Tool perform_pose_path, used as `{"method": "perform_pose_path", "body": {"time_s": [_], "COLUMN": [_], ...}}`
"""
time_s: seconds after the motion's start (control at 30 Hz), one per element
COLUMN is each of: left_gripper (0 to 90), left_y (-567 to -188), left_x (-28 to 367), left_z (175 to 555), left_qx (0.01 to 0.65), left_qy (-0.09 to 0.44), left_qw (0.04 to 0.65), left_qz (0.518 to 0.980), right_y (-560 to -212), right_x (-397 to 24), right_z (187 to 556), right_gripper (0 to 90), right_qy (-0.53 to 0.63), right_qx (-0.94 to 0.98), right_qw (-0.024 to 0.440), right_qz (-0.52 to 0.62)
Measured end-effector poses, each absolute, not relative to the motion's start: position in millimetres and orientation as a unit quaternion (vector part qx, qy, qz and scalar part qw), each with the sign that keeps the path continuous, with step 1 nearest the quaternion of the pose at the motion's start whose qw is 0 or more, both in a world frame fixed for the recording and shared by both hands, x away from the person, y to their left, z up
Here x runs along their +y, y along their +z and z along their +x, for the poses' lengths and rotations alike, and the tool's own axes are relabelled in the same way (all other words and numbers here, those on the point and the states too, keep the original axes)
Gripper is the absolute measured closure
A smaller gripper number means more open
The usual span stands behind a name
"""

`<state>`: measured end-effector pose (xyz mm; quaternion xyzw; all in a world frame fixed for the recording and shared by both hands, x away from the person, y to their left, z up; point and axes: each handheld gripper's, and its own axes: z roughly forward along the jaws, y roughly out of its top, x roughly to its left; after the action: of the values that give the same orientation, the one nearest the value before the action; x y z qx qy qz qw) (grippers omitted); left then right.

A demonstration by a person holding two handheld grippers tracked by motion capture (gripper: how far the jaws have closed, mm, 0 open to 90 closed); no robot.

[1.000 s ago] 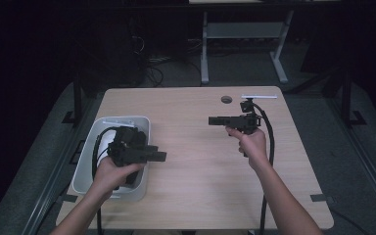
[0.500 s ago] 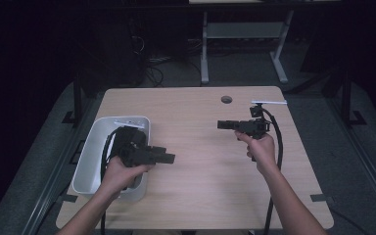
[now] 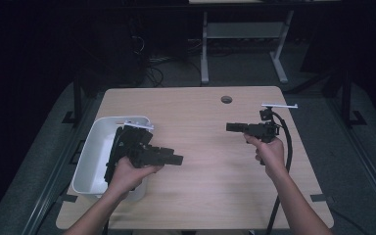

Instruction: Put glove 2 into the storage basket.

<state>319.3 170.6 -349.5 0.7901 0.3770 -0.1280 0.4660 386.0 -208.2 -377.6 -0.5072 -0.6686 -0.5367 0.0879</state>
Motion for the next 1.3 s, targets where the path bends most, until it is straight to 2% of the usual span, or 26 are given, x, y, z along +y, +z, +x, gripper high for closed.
{"method": "perform_pose_path", "body": {"time_s": [1.3], "left_gripper": [29.7], "left_y": [-369], "left_x": [112], "left_z": [314], "left_qx": [0.348], "left_qy": [-0.146], "left_qw": [0.464], "left_qz": [0.802], "right_y": [-403], "right_x": [-269], "right_z": [354], "right_gripper": [34.6], "right_qy": [-0.535], "right_qx": [-0.645], "right_qw": [0.075], "right_qz": [-0.541]}}
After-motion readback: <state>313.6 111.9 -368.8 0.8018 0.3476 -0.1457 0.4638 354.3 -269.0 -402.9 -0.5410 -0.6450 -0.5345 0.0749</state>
